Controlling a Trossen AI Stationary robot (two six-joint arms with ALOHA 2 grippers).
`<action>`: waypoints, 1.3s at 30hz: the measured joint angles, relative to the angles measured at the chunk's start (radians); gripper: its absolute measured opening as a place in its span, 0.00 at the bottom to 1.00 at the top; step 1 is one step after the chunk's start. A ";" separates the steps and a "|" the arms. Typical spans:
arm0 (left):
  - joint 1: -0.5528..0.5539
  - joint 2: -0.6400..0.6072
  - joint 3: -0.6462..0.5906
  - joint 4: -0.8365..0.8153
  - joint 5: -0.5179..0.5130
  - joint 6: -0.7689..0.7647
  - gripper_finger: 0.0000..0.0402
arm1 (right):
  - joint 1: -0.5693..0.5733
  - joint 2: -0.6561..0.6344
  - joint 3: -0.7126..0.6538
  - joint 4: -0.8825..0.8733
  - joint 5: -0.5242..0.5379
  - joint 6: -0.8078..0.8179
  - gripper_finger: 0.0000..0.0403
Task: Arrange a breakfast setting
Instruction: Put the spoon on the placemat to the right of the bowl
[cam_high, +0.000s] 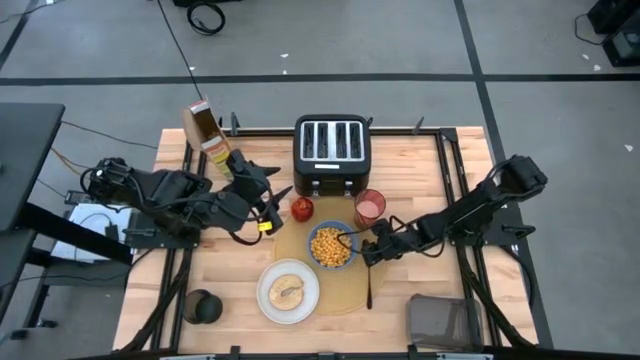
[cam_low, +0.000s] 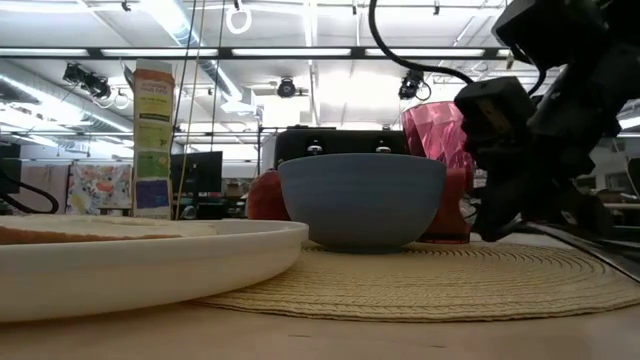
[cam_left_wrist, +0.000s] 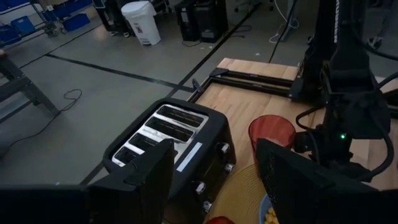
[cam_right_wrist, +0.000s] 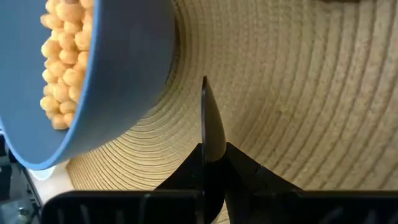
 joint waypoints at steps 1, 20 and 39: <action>0.000 0.000 0.000 -0.002 -0.001 0.000 0.58 | 0.000 0.010 0.000 0.013 -0.001 0.000 0.09; 0.001 0.000 0.000 -0.021 0.000 -0.001 0.58 | -0.020 0.021 0.001 -0.028 0.042 0.036 0.20; 0.001 0.000 0.000 -0.024 0.000 -0.019 0.58 | 0.194 -0.026 0.250 -0.444 0.149 -0.284 0.21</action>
